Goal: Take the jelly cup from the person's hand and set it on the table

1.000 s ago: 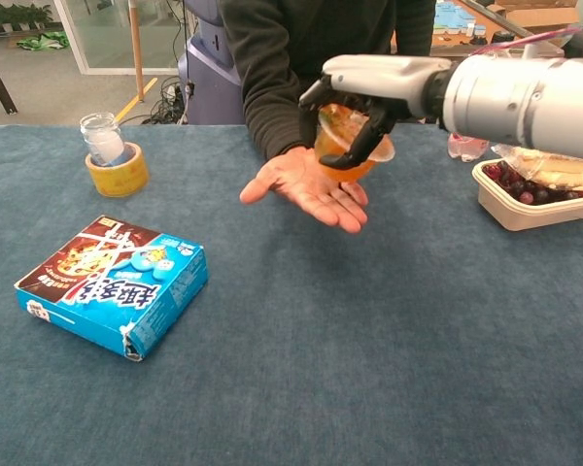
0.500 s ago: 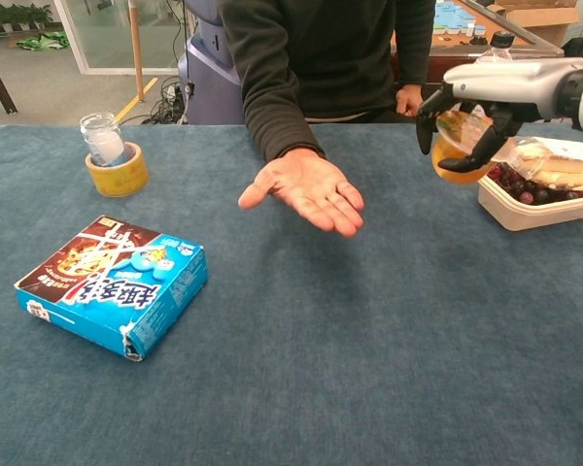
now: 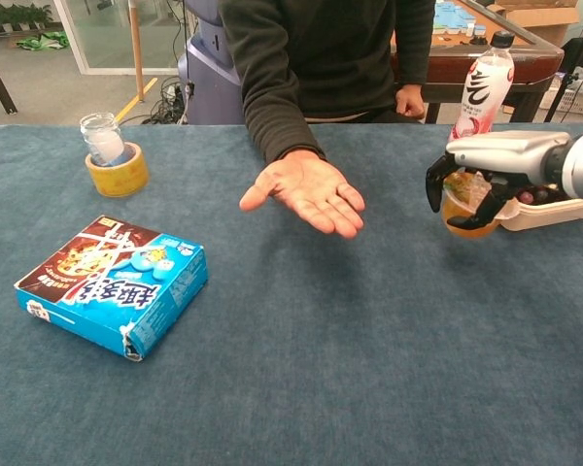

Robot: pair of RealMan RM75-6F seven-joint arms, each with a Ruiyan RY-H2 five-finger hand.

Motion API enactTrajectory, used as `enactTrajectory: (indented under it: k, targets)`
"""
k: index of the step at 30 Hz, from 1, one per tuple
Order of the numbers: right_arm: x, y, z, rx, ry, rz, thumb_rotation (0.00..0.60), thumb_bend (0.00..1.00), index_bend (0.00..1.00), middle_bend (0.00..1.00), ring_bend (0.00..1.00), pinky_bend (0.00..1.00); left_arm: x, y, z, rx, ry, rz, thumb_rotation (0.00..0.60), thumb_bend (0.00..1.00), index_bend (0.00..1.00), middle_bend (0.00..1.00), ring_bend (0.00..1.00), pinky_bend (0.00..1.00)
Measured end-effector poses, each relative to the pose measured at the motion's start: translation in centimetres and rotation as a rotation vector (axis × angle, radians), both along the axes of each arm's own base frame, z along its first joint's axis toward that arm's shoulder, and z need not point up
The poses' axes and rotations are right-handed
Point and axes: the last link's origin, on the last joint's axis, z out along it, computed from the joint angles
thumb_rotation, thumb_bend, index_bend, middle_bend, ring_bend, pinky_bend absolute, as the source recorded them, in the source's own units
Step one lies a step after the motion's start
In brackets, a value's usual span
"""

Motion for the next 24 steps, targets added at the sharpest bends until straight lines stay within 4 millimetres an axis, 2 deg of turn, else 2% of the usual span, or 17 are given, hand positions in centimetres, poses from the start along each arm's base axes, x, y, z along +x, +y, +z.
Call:
enactTrajectory:
  k: [3, 4, 7, 10, 12, 20, 24]
  targets:
    - [-0.4, 0.2, -1.0, 0.024, 0.008, -0.006, 0.600, 0.49, 0.26, 0.23, 0.11, 0.33, -0.1, 0.0, 0.0, -0.001, 0.000, 0.001, 0.600, 0.30, 0.36, 0.28, 0.23, 0.11]
    - [-0.4, 0.3, -1.3, 0.034, 0.013, -0.005, 0.600, 0.49, 0.16, 0.16, 0.06, 0.25, -0.1, 0.0, 0.0, -0.001, 0.000, 0.001, 0.600, 0.30, 0.36, 0.28, 0.23, 0.11]
    - [-0.4, 0.5, -1.5, 0.052, 0.024, -0.003, 0.600, 0.50, 0.01, 0.04, 0.00, 0.10, -0.1, 0.0, 0.0, 0.000, -0.001, -0.001, 0.600, 0.30, 0.36, 0.28, 0.23, 0.11]
    - [-0.3, 0.7, -1.4, 0.061, 0.021, -0.005, 0.600, 0.50, 0.00, 0.00, 0.00, 0.02, -0.1, 0.0, 0.0, 0.002, -0.001, 0.000, 0.600, 0.30, 0.36, 0.28, 0.23, 0.11]
    - [-0.1, 0.8, -1.1, 0.060, 0.017, -0.002, 0.600, 0.50, 0.00, 0.00, 0.00, 0.00, -0.1, 0.0, 0.1, 0.004, 0.000, 0.000, 0.600, 0.30, 0.36, 0.28, 0.23, 0.11]
    - [1.1, 1.2, 1.6, -0.006, -0.028, 0.048, 0.600, 0.50, 0.00, 0.00, 0.00, 0.00, -0.2, 0.0, 0.2, 0.009, 0.000, -0.001, 0.600, 0.30, 0.36, 0.28, 0.23, 0.11]
    - [1.4, 1.8, 3.8, -0.085, -0.049, 0.093, 0.600, 0.47, 0.00, 0.09, 0.00, 0.04, -0.3, 0.0, 0.3, 0.014, 0.000, 0.002, 0.600, 0.30, 0.36, 0.28, 0.23, 0.11]
